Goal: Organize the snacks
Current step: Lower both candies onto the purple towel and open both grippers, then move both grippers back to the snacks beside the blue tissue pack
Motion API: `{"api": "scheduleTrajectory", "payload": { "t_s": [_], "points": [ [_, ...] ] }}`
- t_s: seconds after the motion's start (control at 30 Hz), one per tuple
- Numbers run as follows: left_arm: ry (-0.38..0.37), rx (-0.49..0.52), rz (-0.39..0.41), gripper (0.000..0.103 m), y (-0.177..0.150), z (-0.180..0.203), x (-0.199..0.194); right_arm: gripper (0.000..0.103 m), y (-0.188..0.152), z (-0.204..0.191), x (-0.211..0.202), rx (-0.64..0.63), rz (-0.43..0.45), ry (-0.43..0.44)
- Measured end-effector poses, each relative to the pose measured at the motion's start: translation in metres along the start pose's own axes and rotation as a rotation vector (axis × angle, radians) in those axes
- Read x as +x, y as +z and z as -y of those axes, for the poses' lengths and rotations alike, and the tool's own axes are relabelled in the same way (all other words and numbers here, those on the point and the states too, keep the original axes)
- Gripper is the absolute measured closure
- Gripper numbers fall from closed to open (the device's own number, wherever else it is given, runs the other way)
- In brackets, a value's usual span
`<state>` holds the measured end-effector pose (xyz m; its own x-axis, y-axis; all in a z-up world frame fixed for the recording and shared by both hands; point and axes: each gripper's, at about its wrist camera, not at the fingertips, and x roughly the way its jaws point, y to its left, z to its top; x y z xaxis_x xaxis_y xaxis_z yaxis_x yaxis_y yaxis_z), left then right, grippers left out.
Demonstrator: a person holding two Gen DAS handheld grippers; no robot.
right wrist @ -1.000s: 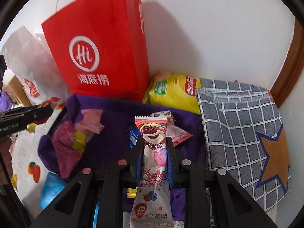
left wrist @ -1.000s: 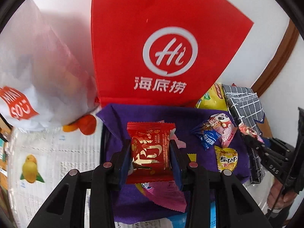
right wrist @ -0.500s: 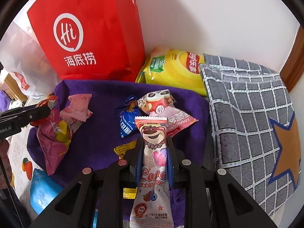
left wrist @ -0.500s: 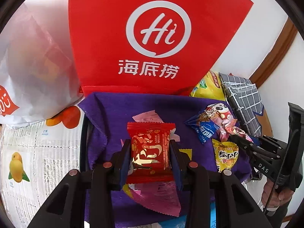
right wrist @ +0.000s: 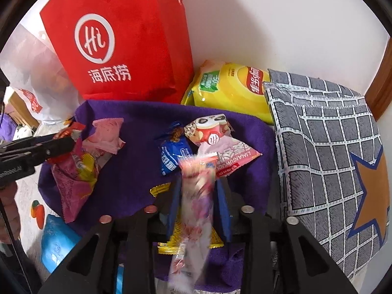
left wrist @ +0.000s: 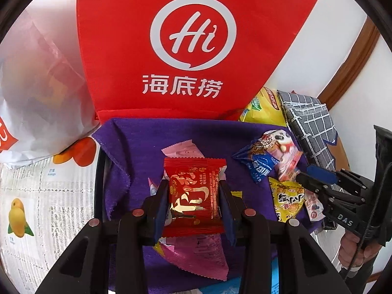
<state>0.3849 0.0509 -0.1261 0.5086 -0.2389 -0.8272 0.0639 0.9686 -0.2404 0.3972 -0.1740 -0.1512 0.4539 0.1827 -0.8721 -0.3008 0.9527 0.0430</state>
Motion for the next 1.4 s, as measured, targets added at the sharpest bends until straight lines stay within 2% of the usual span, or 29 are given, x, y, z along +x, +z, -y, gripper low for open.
{"api": "scheduleTrajectory", "payload": {
  "t_s": [0.07,0.27,0.37,0.4,0.53,0.63,0.7,0.77,0.87,1.0,1.1,1.23,1.4],
  "points": [
    [0.001,0.01,0.005,0.066,0.0,0.002,0.0,0.057,0.001,-0.002,-0.006,0.003,0.015,0.01],
    [-0.02,0.006,0.005,0.064,0.0,0.007,-0.002,0.055,0.003,-0.012,-0.031,0.002,0.06,0.023],
    [-0.027,0.012,0.001,0.052,0.0,0.011,-0.007,0.055,0.004,-0.018,-0.043,-0.005,0.086,0.024],
    [-0.027,0.014,0.004,0.051,-0.001,0.012,-0.009,0.055,0.004,-0.02,-0.047,-0.008,0.091,0.023],
    [-0.034,0.018,0.021,0.05,0.0,0.017,-0.029,0.055,0.004,-0.031,-0.065,-0.014,0.111,-0.002],
    [0.011,0.037,0.041,0.05,0.003,0.02,-0.051,0.055,0.001,-0.041,-0.084,-0.026,0.133,-0.012],
    [0.018,0.041,0.077,0.045,-0.001,0.02,-0.07,0.054,-0.006,-0.047,-0.095,-0.029,0.144,-0.014],
    [0.012,0.039,0.089,0.044,-0.009,0.017,-0.084,0.05,-0.017,-0.052,-0.106,-0.027,0.146,-0.006],
    [0.011,0.033,0.09,0.044,-0.022,0.013,-0.1,0.05,-0.039,-0.059,-0.116,-0.022,0.135,-0.003],
    [0.025,0.02,0.087,0.044,-0.047,0.006,-0.116,0.05,-0.076,-0.064,-0.117,0.012,0.085,0.02],
    [0.021,0.011,0.076,0.044,-0.07,0.0,-0.124,0.05,-0.102,-0.068,-0.115,0.029,0.047,0.036],
    [0.009,-0.005,0.063,0.044,-0.098,-0.007,-0.132,0.05,-0.138,-0.076,-0.121,0.066,0.015,0.102],
    [0.001,-0.03,0.049,0.044,-0.126,-0.014,-0.139,0.048,-0.167,-0.096,-0.124,0.066,-0.018,0.134]
  ]
}}
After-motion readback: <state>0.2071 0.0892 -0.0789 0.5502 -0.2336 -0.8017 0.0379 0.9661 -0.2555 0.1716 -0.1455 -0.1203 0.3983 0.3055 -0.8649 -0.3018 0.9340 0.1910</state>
